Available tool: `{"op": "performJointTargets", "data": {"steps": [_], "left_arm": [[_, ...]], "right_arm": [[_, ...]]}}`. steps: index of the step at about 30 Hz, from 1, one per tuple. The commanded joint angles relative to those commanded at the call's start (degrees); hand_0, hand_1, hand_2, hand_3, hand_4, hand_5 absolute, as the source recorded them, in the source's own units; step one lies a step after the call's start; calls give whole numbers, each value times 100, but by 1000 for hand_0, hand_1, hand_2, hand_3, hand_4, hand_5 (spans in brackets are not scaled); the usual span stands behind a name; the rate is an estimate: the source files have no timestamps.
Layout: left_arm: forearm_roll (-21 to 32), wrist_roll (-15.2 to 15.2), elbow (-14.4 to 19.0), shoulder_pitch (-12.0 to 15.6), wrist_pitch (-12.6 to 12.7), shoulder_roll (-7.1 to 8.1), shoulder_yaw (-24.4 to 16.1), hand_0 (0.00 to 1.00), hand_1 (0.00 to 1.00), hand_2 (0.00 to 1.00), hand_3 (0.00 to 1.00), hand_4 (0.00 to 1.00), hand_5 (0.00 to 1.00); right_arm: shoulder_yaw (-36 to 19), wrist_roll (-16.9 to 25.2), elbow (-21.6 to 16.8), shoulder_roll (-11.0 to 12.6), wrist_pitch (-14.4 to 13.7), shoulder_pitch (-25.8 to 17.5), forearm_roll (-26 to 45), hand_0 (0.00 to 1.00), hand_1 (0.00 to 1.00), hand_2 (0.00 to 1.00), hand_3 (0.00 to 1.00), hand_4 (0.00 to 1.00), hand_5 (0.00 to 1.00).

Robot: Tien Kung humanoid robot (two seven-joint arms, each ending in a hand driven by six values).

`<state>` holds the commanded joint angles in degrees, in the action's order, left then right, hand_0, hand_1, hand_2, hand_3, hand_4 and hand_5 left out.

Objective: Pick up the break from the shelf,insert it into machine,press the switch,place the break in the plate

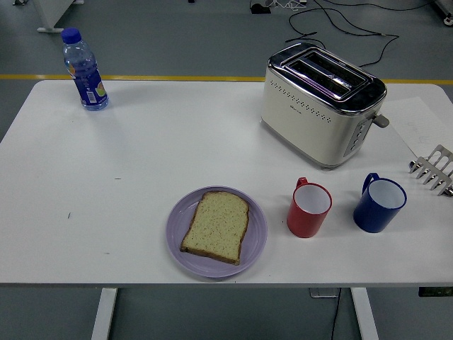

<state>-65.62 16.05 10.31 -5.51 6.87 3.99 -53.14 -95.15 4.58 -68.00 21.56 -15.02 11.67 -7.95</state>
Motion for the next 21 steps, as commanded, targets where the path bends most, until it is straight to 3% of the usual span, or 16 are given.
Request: {"op": "performJointTargets", "data": {"steps": [21], "left_arm": [[10, -10, 0, -27, -1, -2, 6, 650, 572, 598, 602, 320, 964]], "right_arm": [[29, -7, 134, -75, -36, -39, -19, 724, 664, 696, 637, 459, 353]]}}
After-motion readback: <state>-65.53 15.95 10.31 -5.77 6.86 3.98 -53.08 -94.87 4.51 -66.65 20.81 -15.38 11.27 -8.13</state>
